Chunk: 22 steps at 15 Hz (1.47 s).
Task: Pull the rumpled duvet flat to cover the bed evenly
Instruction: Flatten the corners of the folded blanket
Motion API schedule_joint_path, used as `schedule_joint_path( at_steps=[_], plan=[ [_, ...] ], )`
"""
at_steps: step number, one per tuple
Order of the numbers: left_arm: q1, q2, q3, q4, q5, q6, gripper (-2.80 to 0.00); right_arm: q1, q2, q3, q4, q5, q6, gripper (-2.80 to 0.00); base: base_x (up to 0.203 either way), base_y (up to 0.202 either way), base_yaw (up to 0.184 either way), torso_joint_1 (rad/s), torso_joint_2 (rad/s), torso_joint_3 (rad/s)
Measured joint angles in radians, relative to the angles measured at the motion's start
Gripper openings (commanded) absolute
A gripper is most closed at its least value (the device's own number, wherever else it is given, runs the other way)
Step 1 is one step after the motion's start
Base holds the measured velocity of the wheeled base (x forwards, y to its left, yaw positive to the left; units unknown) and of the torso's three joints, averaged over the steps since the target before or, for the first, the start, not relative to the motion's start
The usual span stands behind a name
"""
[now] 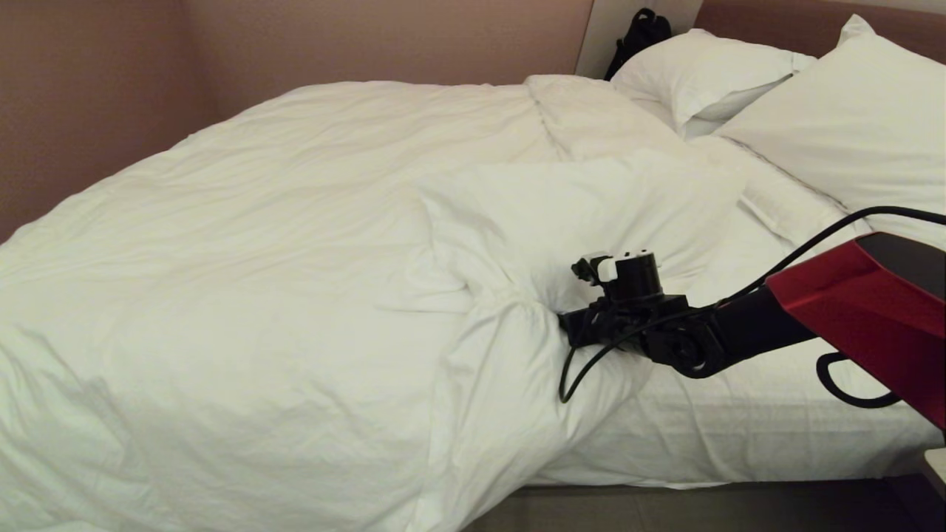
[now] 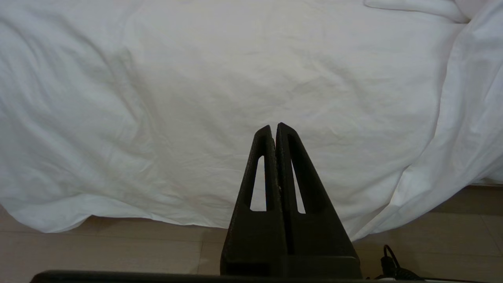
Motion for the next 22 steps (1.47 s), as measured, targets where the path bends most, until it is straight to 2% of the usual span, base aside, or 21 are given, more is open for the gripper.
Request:
schedule_joint_path(
  at_steps=[9,22],
  plan=[
    [0.0,0.0,0.0,0.0,0.0,0.0,-2.8,0.0,-0.028,0.012,0.007,0.001,0.013,-2.8,0.0,0.0,0.0,0.0,0.0,0.0],
    [0.0,0.0,0.0,0.0,0.0,0.0,-2.8,0.007,-0.358,0.174,0.005,0.003,0.006,-2.8,0.0,0.0,0.0,0.0,0.0,0.0]
  ],
)
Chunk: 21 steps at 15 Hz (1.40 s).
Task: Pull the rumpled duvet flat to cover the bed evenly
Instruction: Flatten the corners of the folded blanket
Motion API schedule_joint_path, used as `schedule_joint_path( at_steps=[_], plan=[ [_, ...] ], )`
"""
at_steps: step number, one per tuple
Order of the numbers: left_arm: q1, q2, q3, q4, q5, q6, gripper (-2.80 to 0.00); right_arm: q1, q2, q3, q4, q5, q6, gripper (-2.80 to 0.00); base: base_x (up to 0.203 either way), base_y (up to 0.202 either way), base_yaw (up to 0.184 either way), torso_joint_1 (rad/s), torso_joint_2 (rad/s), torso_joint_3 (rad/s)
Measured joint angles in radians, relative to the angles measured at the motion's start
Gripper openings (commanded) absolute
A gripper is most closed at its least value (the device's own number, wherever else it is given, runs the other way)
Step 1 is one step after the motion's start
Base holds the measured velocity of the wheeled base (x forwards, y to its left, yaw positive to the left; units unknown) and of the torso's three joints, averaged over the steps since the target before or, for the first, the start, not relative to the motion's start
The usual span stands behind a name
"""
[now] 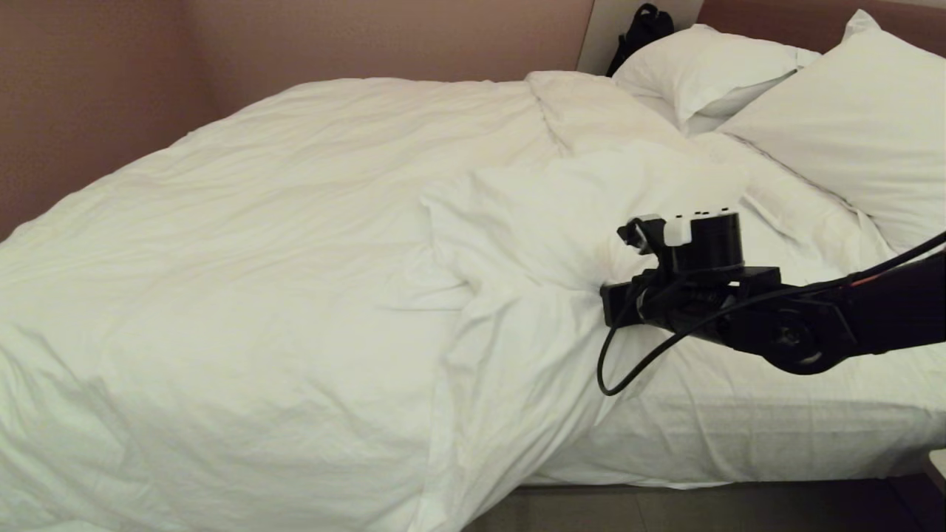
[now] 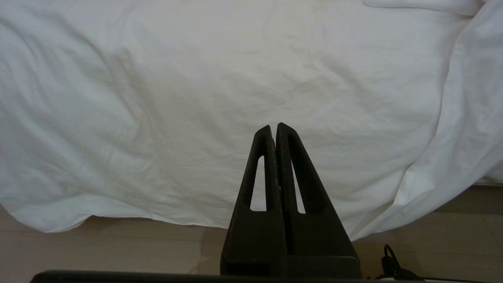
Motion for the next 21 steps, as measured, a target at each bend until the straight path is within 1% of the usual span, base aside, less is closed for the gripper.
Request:
schedule_joint_path(
  at_steps=[4,8,11,15,18,21],
  plan=[
    [0.0,0.0,0.0,0.0,0.0,0.0,-2.8,0.0,-0.095,0.056,-0.001,0.0,-0.006,-2.8,0.0,0.0,0.0,0.0,0.0,0.0],
    [0.0,0.0,0.0,0.0,-0.001,-0.001,-2.8,-0.002,-0.231,0.152,-0.001,-0.003,-0.01,-2.8,0.0,0.0,0.0,0.0,0.0,0.0],
    [0.0,0.0,0.0,0.0,-0.001,0.0,-2.8,-0.005,-0.339,0.245,-0.001,-0.007,-0.02,-2.8,0.0,0.0,0.0,0.0,0.0,0.0],
    [0.0,0.0,0.0,0.0,0.0,0.0,-2.8,-0.018,-0.464,0.41,-0.007,-0.012,-0.031,-2.8,0.0,0.0,0.0,0.0,0.0,0.0],
    [0.0,0.0,0.0,0.0,0.0,0.0,-2.8,-0.027,-0.484,0.505,-0.011,-0.007,-0.024,-2.8,0.0,0.0,0.0,0.0,0.0,0.0],
    [0.0,0.0,0.0,0.0,0.0,0.0,-2.8,-0.03,-0.461,0.552,-0.013,-0.005,-0.016,-2.8,0.0,0.0,0.0,0.0,0.0,0.0]
  ],
)
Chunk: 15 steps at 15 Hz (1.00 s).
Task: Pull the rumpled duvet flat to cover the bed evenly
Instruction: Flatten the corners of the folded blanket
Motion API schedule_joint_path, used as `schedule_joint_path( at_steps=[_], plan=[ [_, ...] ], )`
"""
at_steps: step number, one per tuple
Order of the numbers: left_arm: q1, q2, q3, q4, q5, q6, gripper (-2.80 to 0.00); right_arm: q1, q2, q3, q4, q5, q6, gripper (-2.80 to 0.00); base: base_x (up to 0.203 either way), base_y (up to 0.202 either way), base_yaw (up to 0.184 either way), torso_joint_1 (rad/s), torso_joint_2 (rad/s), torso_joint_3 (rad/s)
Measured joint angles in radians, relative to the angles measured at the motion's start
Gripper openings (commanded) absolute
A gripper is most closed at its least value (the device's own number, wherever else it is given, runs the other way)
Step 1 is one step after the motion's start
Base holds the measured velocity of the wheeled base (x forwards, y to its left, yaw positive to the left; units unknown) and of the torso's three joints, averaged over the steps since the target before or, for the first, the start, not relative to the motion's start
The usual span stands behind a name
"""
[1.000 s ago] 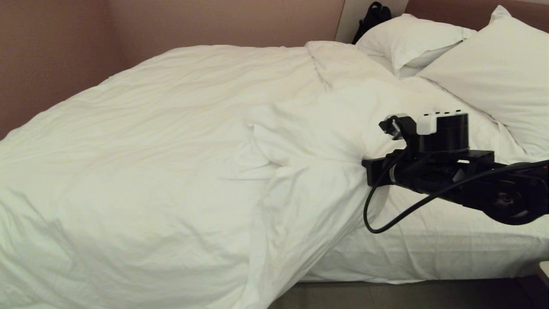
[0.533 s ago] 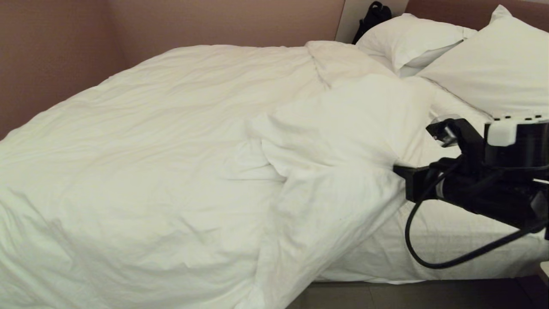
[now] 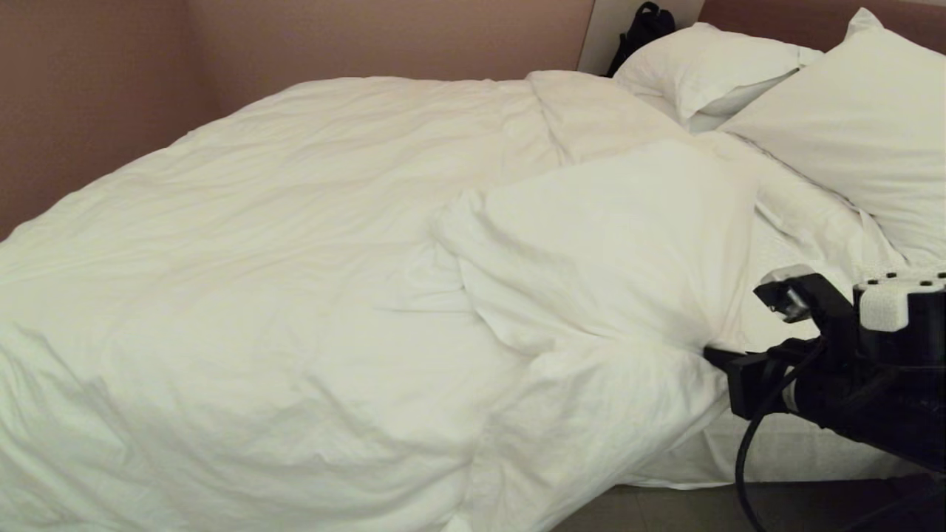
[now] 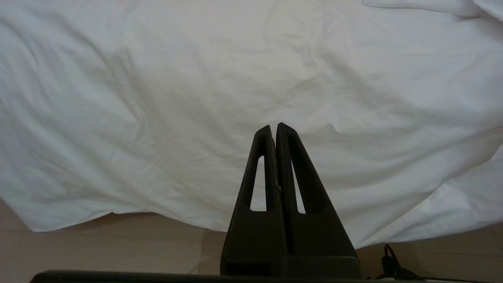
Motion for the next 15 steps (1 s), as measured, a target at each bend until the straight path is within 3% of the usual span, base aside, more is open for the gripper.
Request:
schedule_joint_path(
  at_steps=[8,9,15],
  plan=[
    [0.0,0.0,0.0,0.0,0.0,0.0,-2.8,-0.018,0.22,0.09,-0.131,0.003,0.004,-2.8,0.0,0.0,0.0,0.0,0.0,0.0],
    [0.0,0.0,0.0,0.0,0.0,0.0,-2.8,-0.023,0.245,0.093,-0.158,0.004,0.003,0.0,0.0,0.0,0.0,0.0,0.0,0.0],
    [0.0,0.0,0.0,0.0,0.0,0.0,-2.8,-0.05,0.277,0.106,-0.31,0.003,-0.003,0.0,0.0,0.0,0.0,0.0,0.0,0.0]
  ],
)
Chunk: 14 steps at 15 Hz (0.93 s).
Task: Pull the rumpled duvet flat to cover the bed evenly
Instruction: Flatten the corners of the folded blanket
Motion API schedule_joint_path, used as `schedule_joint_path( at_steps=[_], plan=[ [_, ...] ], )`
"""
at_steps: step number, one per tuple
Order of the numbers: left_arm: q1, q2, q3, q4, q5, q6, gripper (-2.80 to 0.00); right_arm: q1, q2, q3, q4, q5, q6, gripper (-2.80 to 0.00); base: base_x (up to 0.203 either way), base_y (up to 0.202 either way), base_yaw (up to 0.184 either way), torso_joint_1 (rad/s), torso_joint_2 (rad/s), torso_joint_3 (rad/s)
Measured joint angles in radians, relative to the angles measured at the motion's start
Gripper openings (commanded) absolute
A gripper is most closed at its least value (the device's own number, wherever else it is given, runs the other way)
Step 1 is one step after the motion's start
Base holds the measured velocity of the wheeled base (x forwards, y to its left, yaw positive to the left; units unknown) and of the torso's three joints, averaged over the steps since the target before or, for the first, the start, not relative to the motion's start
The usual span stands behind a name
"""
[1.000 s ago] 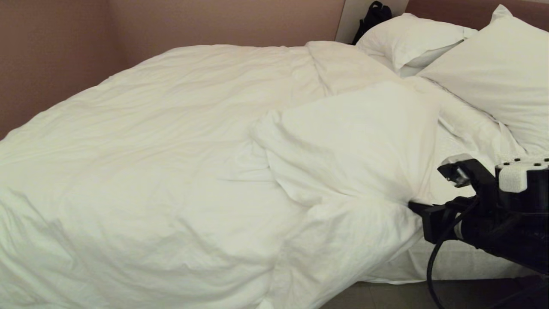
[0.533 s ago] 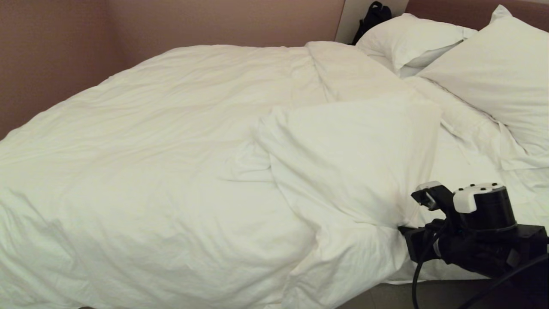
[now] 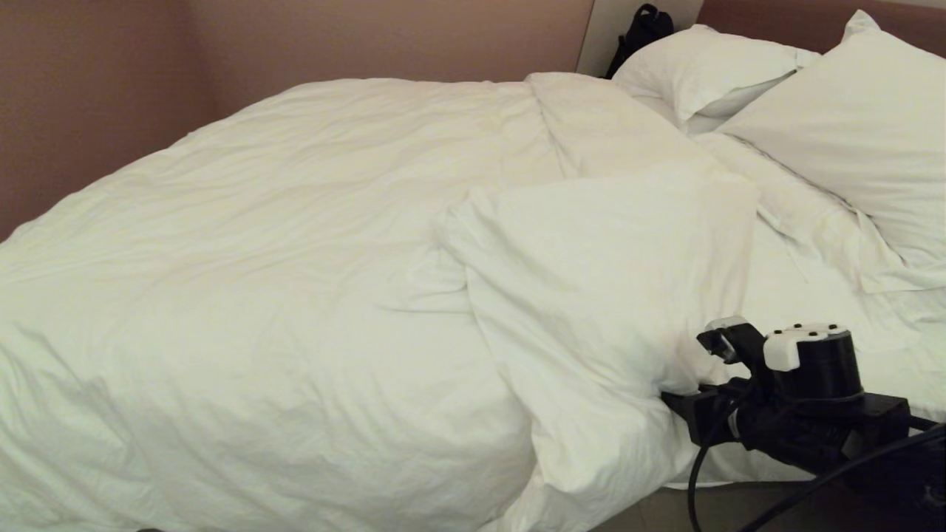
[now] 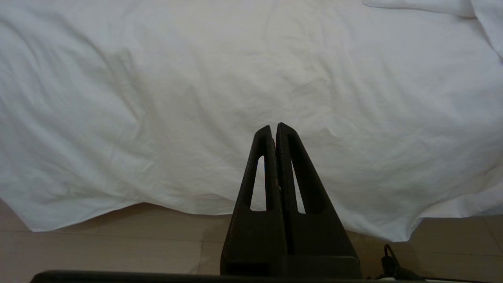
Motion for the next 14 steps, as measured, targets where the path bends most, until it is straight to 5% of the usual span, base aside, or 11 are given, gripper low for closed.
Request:
schedule_joint_path(
  at_steps=[11,12,14],
  plan=[
    [0.0,0.0,0.0,0.0,0.0,0.0,-2.8,-0.001,-0.339,-0.078,0.136,-0.017,-0.009,0.0,0.0,0.0,0.0,0.0,0.0,0.0],
    [0.0,0.0,0.0,0.0,0.0,0.0,-2.8,-0.001,-0.354,-0.107,0.157,-0.017,-0.009,-2.8,0.0,0.0,0.0,0.0,0.0,0.0],
    [0.0,0.0,0.0,0.0,0.0,0.0,-2.8,0.0,-0.371,-0.15,0.197,-0.017,-0.01,-2.8,0.0,0.0,0.0,0.0,0.0,0.0]
  ],
)
